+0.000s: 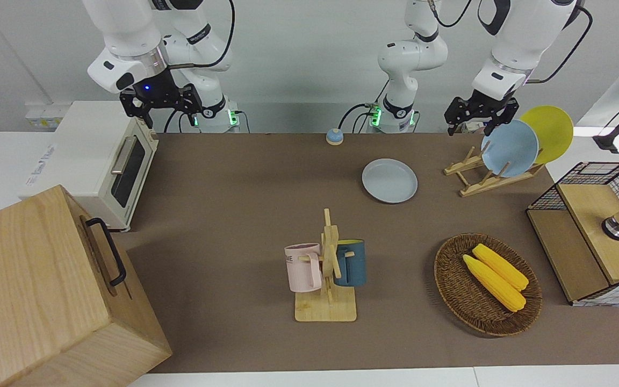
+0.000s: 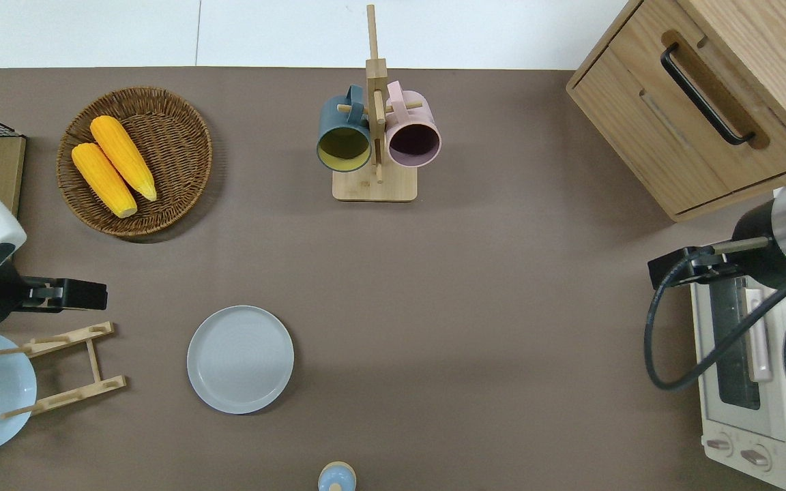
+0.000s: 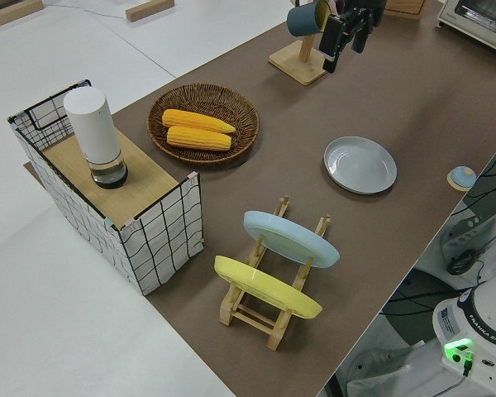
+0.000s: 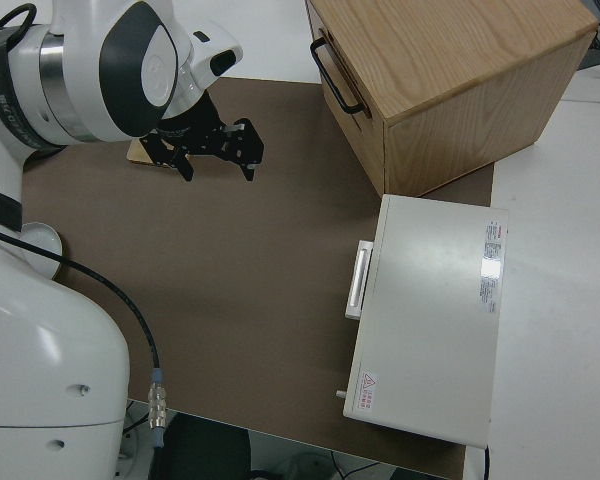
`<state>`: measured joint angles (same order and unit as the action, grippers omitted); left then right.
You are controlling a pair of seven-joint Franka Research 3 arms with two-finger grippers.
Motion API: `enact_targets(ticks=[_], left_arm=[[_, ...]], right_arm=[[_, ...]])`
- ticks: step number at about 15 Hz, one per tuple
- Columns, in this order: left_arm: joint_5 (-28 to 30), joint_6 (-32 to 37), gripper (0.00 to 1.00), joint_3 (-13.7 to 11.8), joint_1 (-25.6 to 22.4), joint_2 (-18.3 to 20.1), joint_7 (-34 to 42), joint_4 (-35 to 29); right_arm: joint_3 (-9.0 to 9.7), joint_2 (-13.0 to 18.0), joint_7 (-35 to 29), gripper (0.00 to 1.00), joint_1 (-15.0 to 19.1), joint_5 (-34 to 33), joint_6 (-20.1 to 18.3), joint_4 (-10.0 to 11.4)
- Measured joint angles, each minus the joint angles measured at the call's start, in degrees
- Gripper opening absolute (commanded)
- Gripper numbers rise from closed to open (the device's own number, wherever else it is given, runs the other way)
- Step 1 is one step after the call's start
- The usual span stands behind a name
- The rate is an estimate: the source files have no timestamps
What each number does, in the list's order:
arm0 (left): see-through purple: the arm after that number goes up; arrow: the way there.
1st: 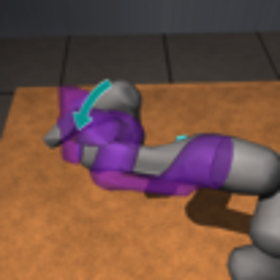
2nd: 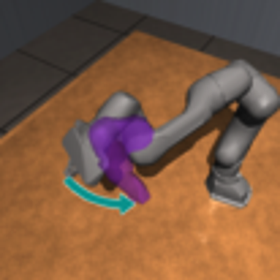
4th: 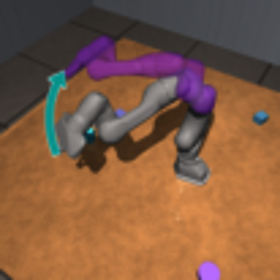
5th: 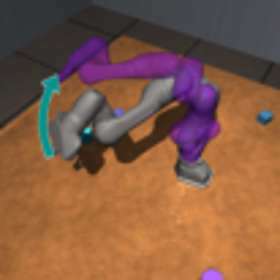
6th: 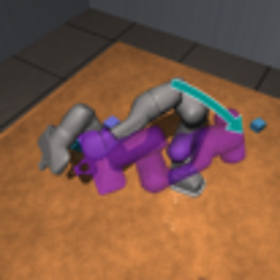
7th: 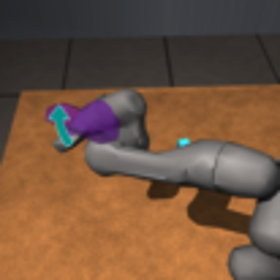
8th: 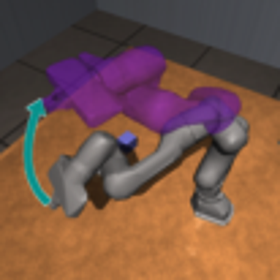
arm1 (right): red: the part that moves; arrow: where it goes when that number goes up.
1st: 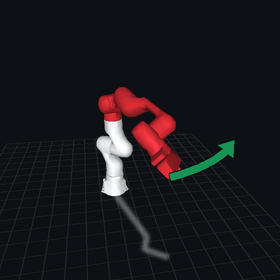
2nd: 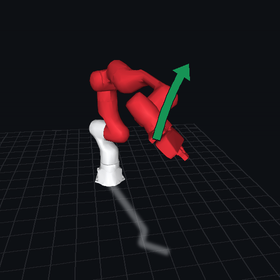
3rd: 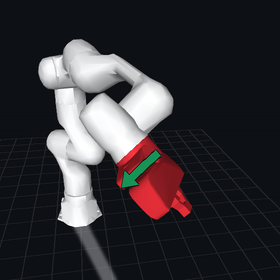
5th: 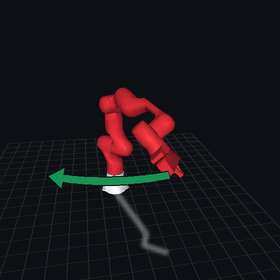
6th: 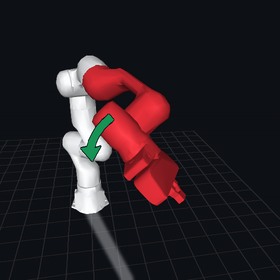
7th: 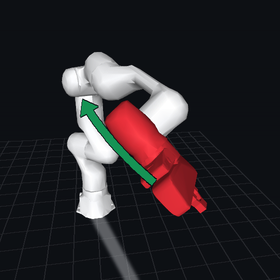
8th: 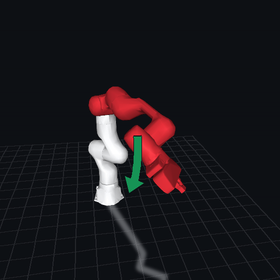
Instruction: Pick gray plate from table and place it on lower plate rack with left arm
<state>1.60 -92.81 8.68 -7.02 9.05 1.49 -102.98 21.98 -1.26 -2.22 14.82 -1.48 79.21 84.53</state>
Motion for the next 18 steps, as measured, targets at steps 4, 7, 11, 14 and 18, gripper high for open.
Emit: enact_targets(ticks=[4,7,11,14,18], left_arm=[[-0.02,0.32,0.99,0.06,0.0,-0.16,-0.04,0.0],[-0.02,0.98,0.99,0.06,0.0,-0.32,-0.04,0.0],[-0.02,1.6,0.99,0.06,0.0,-0.52,-0.06,-0.04],[-0.02,2.3,0.99,0.08,0.0,-0.74,-0.16,-0.23],[-0.02,2.71,0.99,0.14,0.02,-0.7,-0.36,-1.43]], right_arm=[[0.0,0.0,0.0,0.983,0.0,0.0,0.0,0.0],[0.0,0.0,0.0,0.983,0.0,0.0,0.0,0.0],[0.0,0.0,0.0,0.983,0.0,0.0,0.0,0.0],[0.0,0.0,0.0,0.983,0.0,0.0,0.0,0.0],[0.0,0.0,0.0,0.983,0.0,0.0,0.0,0.0]])
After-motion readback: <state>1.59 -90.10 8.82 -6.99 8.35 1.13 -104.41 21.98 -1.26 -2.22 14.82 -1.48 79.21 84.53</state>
